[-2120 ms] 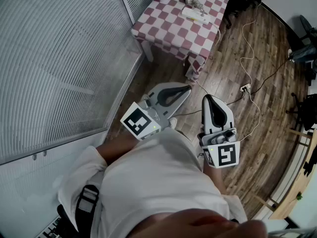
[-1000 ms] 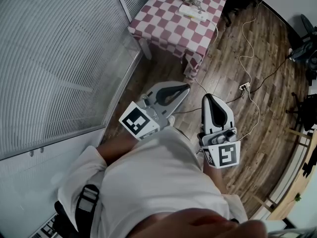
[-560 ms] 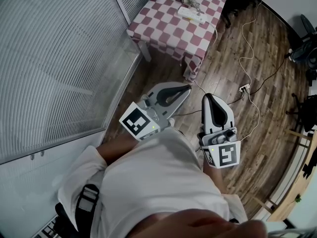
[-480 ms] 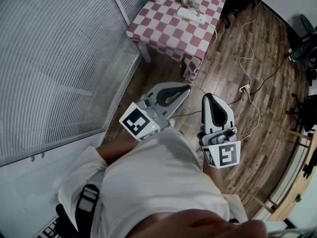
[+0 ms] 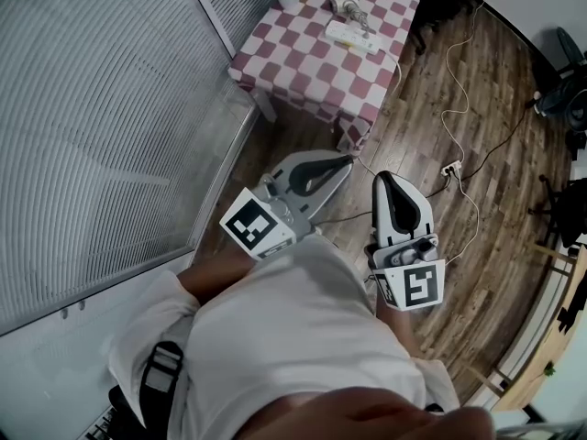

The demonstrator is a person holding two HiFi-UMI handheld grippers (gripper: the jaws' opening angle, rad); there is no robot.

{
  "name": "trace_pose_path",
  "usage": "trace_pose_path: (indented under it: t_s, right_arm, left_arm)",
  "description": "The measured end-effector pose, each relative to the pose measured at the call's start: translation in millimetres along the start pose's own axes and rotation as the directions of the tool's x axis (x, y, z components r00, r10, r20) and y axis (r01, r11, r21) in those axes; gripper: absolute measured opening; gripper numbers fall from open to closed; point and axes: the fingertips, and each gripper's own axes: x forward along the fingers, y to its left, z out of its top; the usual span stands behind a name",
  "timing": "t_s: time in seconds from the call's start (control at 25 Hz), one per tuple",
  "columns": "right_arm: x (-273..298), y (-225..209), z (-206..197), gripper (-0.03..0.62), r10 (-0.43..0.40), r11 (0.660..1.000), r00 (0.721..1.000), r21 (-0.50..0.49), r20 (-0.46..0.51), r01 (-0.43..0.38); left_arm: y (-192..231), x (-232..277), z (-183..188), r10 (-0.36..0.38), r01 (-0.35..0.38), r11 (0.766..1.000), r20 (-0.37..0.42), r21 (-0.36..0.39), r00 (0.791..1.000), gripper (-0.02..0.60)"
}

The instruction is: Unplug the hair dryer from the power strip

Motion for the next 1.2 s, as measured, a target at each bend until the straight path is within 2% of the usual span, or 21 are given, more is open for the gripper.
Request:
trace_pose_path:
  t_s: [0.72, 1.2]
  right_arm:
    - [128.3, -49.2, -12.1, 0.032, -0.033, 0.999, 0.999, -0.023, -0.035, 0.032]
    - [207.9, -75.8, -32.0, 0.032, -0.077, 0.997, 0.994, -0.024, -0.081, 0.075]
  left_arm:
    - [128.6, 47.0, 9.8, -0.046, 0.046, 0.998, -0.004, -0.033, 0.999, 0.031]
    - [212.6, 64.6, 4.3, -0.085, 0.083, 0.995, -0.037, -0.062, 0.996, 0.031]
